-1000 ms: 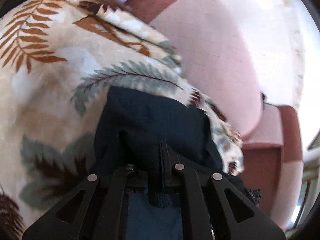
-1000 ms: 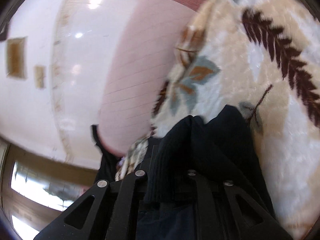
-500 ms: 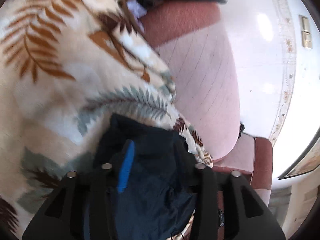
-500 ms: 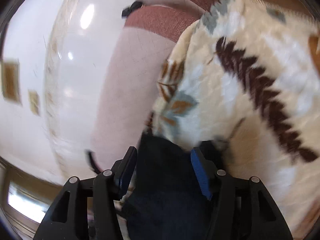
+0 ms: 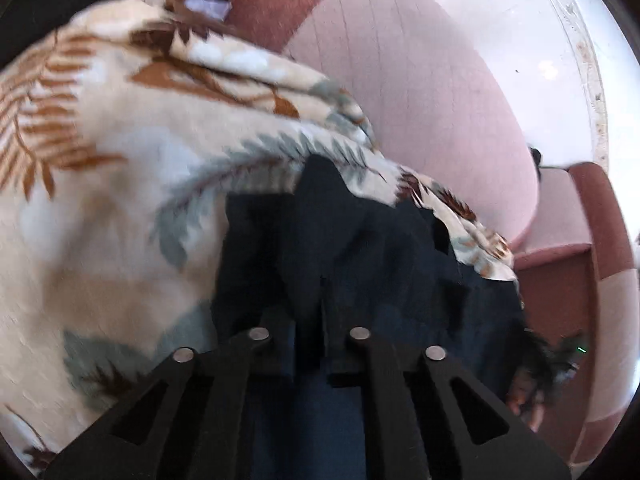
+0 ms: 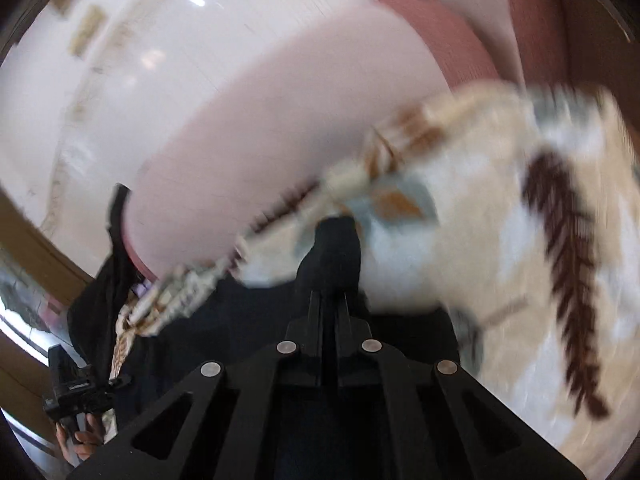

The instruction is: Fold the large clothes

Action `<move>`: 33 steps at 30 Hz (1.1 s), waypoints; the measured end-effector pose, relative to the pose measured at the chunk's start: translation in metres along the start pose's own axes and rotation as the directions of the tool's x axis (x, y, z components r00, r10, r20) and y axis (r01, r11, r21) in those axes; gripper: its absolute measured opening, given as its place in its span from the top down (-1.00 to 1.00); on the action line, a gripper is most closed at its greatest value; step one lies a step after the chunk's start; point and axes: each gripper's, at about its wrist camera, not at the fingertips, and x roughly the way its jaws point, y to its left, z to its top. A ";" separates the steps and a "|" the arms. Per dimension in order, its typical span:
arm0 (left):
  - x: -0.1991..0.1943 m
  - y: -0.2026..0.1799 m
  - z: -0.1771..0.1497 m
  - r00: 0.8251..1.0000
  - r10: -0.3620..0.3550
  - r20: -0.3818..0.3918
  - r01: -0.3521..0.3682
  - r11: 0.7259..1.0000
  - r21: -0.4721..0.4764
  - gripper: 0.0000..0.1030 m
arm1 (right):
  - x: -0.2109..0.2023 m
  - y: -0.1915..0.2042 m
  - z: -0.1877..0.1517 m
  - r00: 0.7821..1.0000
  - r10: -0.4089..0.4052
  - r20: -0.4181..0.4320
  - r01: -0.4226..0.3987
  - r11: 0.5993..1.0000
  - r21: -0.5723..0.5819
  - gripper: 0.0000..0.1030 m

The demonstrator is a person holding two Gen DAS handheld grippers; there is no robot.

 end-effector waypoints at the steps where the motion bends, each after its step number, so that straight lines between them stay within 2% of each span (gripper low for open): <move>1: 0.003 0.001 0.002 0.999 0.034 0.009 -0.034 0.999 0.001 0.90 | -0.002 -0.008 0.002 1.000 -0.001 0.022 0.000 0.999 0.040 0.96; 3: 0.021 0.006 0.001 0.993 0.115 -0.011 -0.115 0.993 0.008 0.91 | 0.009 -0.030 0.000 0.999 -0.041 -0.001 0.041 0.991 0.131 0.96; 4: 0.030 0.008 0.000 0.990 0.142 -0.025 -0.142 0.990 0.010 0.90 | 0.023 -0.039 -0.004 0.995 -0.085 -0.059 0.094 0.983 0.158 0.95; 6: 0.033 0.010 -0.002 0.989 0.146 -0.012 -0.147 0.989 -0.009 0.90 | 0.053 -0.057 -0.020 0.954 -0.165 -0.249 0.214 0.958 0.188 0.91; 8: 0.025 0.009 -0.002 0.988 0.151 -0.007 -0.151 0.988 -0.014 0.86 | 0.035 -0.056 -0.022 0.973 -0.146 -0.177 0.184 0.958 0.220 0.82; 10: 0.008 0.006 -0.007 0.988 0.154 0.008 -0.154 0.988 -0.009 0.85 | 0.011 -0.052 -0.022 0.983 -0.143 -0.119 0.168 0.958 0.234 0.72; 11: -0.005 0.002 -0.014 0.986 0.166 0.025 -0.166 0.986 0.013 0.85 | -0.009 -0.050 -0.025 0.989 -0.103 -0.102 0.125 0.963 0.237 0.68; 12: -0.019 -0.005 -0.024 0.981 0.186 0.049 -0.188 0.981 0.045 0.85 | -0.023 -0.049 -0.028 0.992 -0.084 -0.092 0.104 0.966 0.237 0.55; 13: -0.030 -0.012 -0.036 0.977 0.201 0.073 -0.207 0.976 0.074 0.77 | -0.041 -0.050 -0.036 0.994 -0.085 -0.074 0.101 0.965 0.241 0.28; 14: -0.044 -0.020 -0.053 0.971 0.214 0.103 -0.225 0.969 0.106 0.55 | -0.057 -0.052 -0.046 0.992 -0.110 -0.058 0.121 0.960 0.253 0.10; 15: -0.055 -0.026 -0.073 0.966 0.222 0.130 -0.237 0.964 0.119 0.40 | -0.071 -0.055 -0.057 0.989 -0.141 -0.045 0.148 0.951 0.271 -0.21; 16: -0.063 -0.028 -0.089 0.964 0.221 0.148 -0.239 0.964 0.117 0.15 | -0.081 -0.057 -0.069 0.985 -0.166 -0.046 0.172 0.941 0.292 -0.29; 18: -0.066 -0.031 -0.125 0.961 0.217 0.171 -0.236 0.967 0.095 0.10 | -0.090 -0.064 -0.095 0.979 -0.184 -0.089 0.203 0.924 0.325 -0.29; 20: -0.052 -0.032 -0.144 0.964 0.232 0.131 -0.244 0.966 0.086 0.10 | -0.088 -0.064 -0.120 0.983 -0.147 -0.109 0.175 0.930 0.324 -0.23; 21: -0.039 -0.036 -0.147 0.958 0.272 0.092 -0.281 0.954 0.109 0.10 | -0.089 -0.056 -0.127 0.986 -0.142 -0.082 0.160 0.944 0.288 0.08; 22: -0.032 -0.041 -0.148 0.947 0.310 0.080 -0.319 0.938 0.135 0.10 | -0.094 -0.048 -0.130 0.989 -0.140 -0.043 0.146 0.960 0.237 0.66; 23: -0.030 -0.044 -0.148 0.933 0.349 0.089 -0.359 0.924 0.135 0.10 | -0.102 -0.040 -0.130 0.990 -0.140 0.001 0.137 0.972 0.190 0.78; 24: -0.031 -0.043 -0.148 0.930 0.354 0.102 -0.364 0.925 0.105 0.10 | -0.108 -0.037 -0.127 0.991 -0.127 0.029 0.119 0.975 0.190 0.85; 25: -0.031 -0.041 -0.147 0.934 0.342 0.104 -0.351 0.933 0.082 0.10 | -0.116 -0.036 -0.122 0.992 -0.103 0.067 0.088 0.976 0.201 0.93; 26: -0.029 -0.037 -0.146 0.934 0.343 0.103 -0.351 0.933 0.075 0.05 | -0.120 -0.037 -0.116 0.989 -0.114 0.093 0.094 0.975 0.199 0.94; 28: -0.020 -0.032 -0.146 0.923 0.374 0.097 -0.382 0.919 0.095 -0.02 | -0.115 -0.045 -0.114 0.984 -0.157 0.082 0.138 0.969 0.205 0.96; 29: -0.017 -0.030 -0.146 0.923 0.374 0.096 -0.382 0.919 0.094 -0.11 | -0.102 -0.056 -0.117 0.978 -0.205 0.027 0.195 0.958 0.213 0.96; 31: -0.017 -0.028 -0.144 0.924 0.372 0.090 -0.379 0.922 0.080 -0.13 | -0.079 -0.068 -0.128 0.964 -0.246 -0.099 0.262 0.941 0.214 0.92; 33: -0.019 -0.033 -0.142 0.922 0.379 0.082 -0.385 0.919 0.086 -0.13 | -0.085 -0.066 -0.124 0.959 -0.272 -0.079 0.283 0.932 0.227 0.82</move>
